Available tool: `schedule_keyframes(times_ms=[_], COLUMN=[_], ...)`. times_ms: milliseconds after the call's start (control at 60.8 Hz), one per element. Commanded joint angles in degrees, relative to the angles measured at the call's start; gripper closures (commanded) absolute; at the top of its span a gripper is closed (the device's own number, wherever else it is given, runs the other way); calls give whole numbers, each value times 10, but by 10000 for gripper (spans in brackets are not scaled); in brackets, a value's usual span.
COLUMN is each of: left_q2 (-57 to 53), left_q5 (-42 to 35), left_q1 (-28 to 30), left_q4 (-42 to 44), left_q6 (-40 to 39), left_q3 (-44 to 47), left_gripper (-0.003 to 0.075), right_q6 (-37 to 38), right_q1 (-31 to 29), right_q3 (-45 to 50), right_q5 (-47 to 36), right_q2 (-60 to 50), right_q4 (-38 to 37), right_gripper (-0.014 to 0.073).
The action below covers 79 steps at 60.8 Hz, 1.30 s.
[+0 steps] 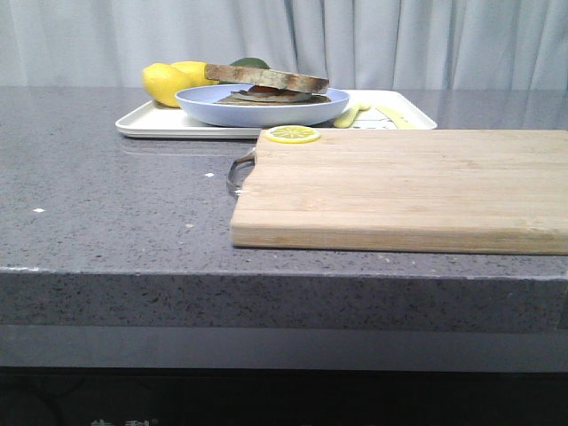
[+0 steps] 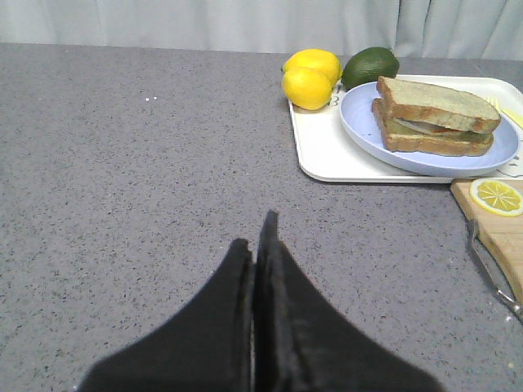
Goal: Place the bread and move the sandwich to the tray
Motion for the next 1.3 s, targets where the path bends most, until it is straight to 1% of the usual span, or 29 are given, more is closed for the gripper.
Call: schedule_keyframes(times_ms=[0, 82, 296, 444, 1169, 1284], left_q2=[-40, -92, -255, -313, -310, -315], left_q5=[-62, -81, -74, -78, -82, -128], left_q1=[-4, -4, -4, -4, -4, -1], left_q4=[2, 4, 14, 14, 14, 12], left_q6=[-3, -1, -1, -1, -1, -1], left_q3=[13, 41, 103, 116, 118, 146], left_gripper=[741, 741, 741, 741, 741, 741], right_q6=[0, 0, 0, 0, 0, 0], right_q1=[-3, -3, -3, -3, -3, -3], right_q3=[-16, -16, -16, -16, -16, -16], right_q5=[-40, -40, -40, -40, -40, -40], right_q2=[2, 2, 2, 2, 2, 2], right_q4=[0, 0, 0, 0, 0, 0], right_gripper=[654, 654, 654, 654, 654, 654])
